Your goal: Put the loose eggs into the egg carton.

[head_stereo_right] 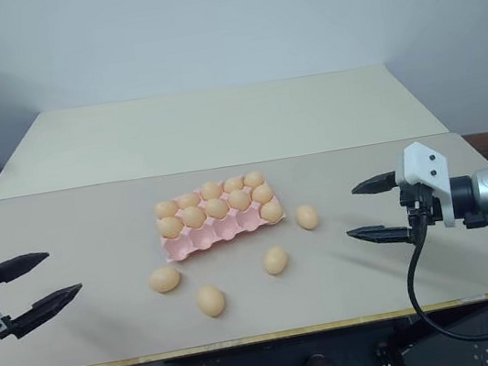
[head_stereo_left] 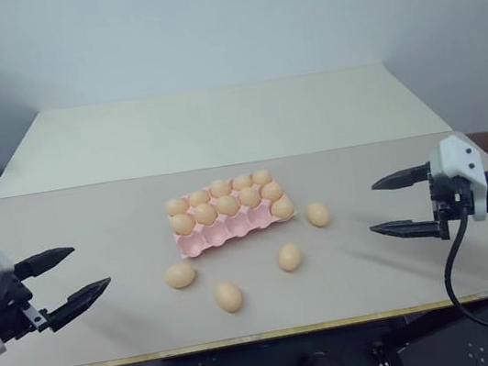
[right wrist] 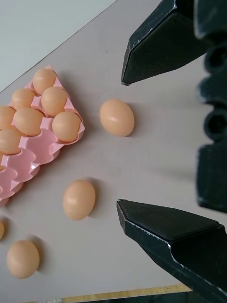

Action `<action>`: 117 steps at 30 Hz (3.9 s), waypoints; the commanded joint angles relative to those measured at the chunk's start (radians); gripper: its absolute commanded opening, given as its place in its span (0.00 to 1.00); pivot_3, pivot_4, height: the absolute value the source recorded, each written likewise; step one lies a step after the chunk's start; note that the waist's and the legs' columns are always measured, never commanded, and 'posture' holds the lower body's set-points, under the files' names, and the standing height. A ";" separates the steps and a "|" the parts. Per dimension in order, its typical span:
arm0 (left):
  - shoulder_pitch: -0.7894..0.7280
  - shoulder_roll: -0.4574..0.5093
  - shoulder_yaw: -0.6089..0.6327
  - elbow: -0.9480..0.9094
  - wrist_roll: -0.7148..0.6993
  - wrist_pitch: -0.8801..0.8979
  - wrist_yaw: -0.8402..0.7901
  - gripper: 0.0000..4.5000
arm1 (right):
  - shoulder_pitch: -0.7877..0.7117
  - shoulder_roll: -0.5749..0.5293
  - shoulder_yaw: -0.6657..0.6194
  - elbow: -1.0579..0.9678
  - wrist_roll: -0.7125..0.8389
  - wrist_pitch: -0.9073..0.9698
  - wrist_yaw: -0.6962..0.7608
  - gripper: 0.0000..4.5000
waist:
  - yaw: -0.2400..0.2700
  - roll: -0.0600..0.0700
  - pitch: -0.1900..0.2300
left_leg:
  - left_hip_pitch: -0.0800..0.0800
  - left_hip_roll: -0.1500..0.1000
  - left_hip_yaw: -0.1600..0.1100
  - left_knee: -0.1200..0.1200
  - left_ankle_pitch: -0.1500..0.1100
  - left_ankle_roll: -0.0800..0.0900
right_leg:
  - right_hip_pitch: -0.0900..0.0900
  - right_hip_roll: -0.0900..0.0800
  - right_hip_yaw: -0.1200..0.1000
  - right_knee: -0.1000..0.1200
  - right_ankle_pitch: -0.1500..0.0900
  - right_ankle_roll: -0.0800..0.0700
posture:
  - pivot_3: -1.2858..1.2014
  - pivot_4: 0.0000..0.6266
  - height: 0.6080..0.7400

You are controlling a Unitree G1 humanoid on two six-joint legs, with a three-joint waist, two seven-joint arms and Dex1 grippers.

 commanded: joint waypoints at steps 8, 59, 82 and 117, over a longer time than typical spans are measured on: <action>-0.010 0.024 0.013 -0.001 -0.015 -0.011 -0.030 0.99 | 0.002 0.000 -0.054 -0.025 0.037 -0.017 0.006 1.00 | 0.000 0.000 0.000 | 0.000 0.000 0.000 0.000 0.000 0.000 | 0.000 0.000 0.000 0.000 0.000 0.000 | 0.52 0.24 1.00; -0.116 0.046 -0.110 -0.010 -0.012 -0.040 -0.030 1.00 | -0.388 0.360 0.314 0.148 -0.292 -0.039 -0.181 0.43 | -0.029 0.000 0.000 | 0.001 0.001 0.000 0.000 0.000 0.000 | 0.000 0.002 0.000 0.002 0.001 0.001 | 0.52 0.24 1.00; -0.129 0.033 -0.141 -0.011 0.000 -0.063 -0.019 1.00 | -0.505 0.518 0.417 0.200 -0.391 0.012 -0.248 0.99 | -0.025 0.001 0.000 | 0.000 0.002 0.000 -0.001 0.000 0.000 | -0.001 0.002 0.000 0.002 0.003 0.001 | 0.52 0.24 1.00; -0.155 0.038 -0.177 0.077 0.038 -0.110 -0.067 1.00 | -0.053 0.163 0.176 -0.193 -0.105 -0.028 -0.052 0.99 | -0.026 0.000 0.000 | 0.002 0.002 0.001 -0.001 0.000 0.000 | 0.000 0.001 0.000 0.001 0.000 -0.001 | 0.52 0.24 1.00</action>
